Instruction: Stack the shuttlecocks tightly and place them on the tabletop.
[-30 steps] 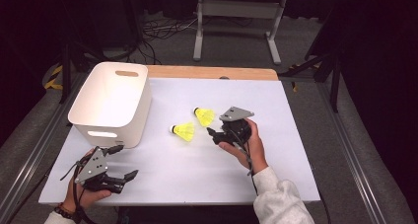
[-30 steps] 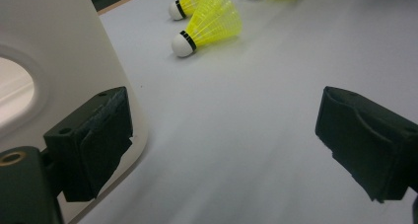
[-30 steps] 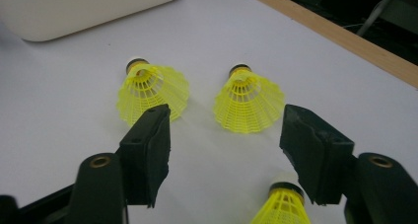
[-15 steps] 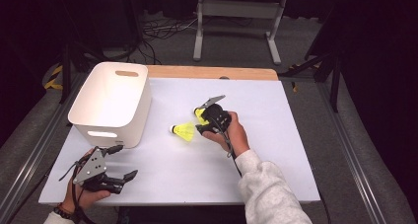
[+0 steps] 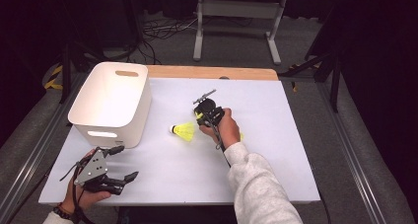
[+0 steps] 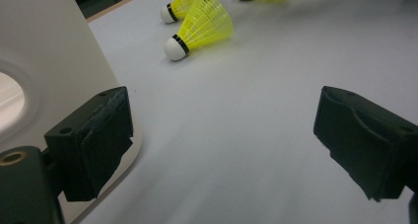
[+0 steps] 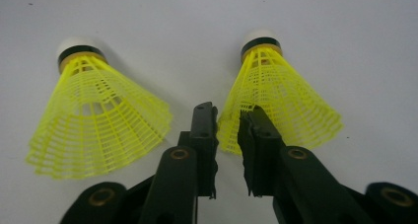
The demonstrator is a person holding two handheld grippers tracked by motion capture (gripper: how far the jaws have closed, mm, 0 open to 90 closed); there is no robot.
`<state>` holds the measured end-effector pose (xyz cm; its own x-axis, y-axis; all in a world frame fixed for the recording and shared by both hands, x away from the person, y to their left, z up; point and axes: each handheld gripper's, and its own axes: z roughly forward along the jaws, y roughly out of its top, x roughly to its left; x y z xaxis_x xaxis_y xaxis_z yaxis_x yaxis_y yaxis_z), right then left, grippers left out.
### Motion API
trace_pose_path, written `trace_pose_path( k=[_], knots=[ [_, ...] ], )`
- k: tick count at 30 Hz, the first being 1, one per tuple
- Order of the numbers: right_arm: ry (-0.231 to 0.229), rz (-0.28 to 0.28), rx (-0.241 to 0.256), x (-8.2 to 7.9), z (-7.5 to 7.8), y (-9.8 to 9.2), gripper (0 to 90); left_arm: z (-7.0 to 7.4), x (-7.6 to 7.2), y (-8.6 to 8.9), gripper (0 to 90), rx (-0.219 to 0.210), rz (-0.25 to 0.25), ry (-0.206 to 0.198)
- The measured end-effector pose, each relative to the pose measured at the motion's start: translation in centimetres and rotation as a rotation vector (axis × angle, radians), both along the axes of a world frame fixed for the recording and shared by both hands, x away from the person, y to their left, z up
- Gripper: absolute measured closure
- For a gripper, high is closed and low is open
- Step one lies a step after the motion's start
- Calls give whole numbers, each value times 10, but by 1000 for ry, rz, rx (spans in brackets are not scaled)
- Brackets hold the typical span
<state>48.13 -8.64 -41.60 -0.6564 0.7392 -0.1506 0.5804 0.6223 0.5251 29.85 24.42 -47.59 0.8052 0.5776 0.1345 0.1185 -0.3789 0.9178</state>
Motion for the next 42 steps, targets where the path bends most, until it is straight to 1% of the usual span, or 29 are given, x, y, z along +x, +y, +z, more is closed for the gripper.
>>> trace_pose_path(
  k=[2,3,4,8,11,12,14,16,17,19,21,23,26,27,28,30,32,34,36,39,40,41,42],
  knots=[
    [-8,-13,-11,2,-1,0,869,0,0,0,91,0,0,1],
    [-14,-10,-16,3,-1,0,889,0,0,0,91,0,-1,2],
    [-21,-10,-11,3,-1,-1,899,0,0,0,91,-1,-2,2],
    [-24,0,-16,3,-1,0,900,-1,1,-1,91,7,-4,6],
    [-37,8,-5,1,1,-1,900,-1,1,-1,91,8,-2,8],
    [-48,15,-2,0,2,-2,900,-1,1,-1,91,8,0,9],
    [-52,22,12,-1,4,-4,900,-2,2,-1,91,5,1,13],
    [-55,32,12,-3,5,-8,900,-2,2,-1,92,9,1,14],
    [-56,30,21,-3,5,-9,900,-2,2,-1,92,9,0,15],
    [-72,45,27,-6,8,-13,900,-2,2,-1,92,11,0,15],
    [-81,47,43,-9,11,-16,900,-2,2,-1,92,8,-3,20],
    [-97,54,49,-13,15,-20,900,-2,3,0,92,6,-1,22],
    [-92,68,58,-15,17,-23,900,-3,3,0,93,-1,-1,26],
    [-89,78,46,-16,16,-24,900,-3,3,0,93,2,0,26],
    [-76,78,39,-15,13,-23,900,-3,3,0,93,6,2,25],
    [-70,78,35,-15,11,-23,900,-3,3,-1,93,7,-1,28],
    [-70,72,19,-12,7,-23,892,-3,3,-2,93,12,-2,28],
    [-47,79,18,-8,3,-24,873,-3,3,-1,94,14,-5,29],
    [-49,77,10,-7,2,-24,868,-3,3,-1,93,12,-7,30],
    [-36,80,-8,-4,-2,-23,828,-4,3,0,94,12,-8,34],
    [-30,83,-6,-2,-4,-23,799,-4,3,0,94,14,-10,33],
    [-30,83,-6,-2,-4,-23,799,-4,3,0,94,14,-10,33],
    [-27,87,0,-1,-5,-23,778,-4,3,-1,94,15,-12,32]
  ],
)
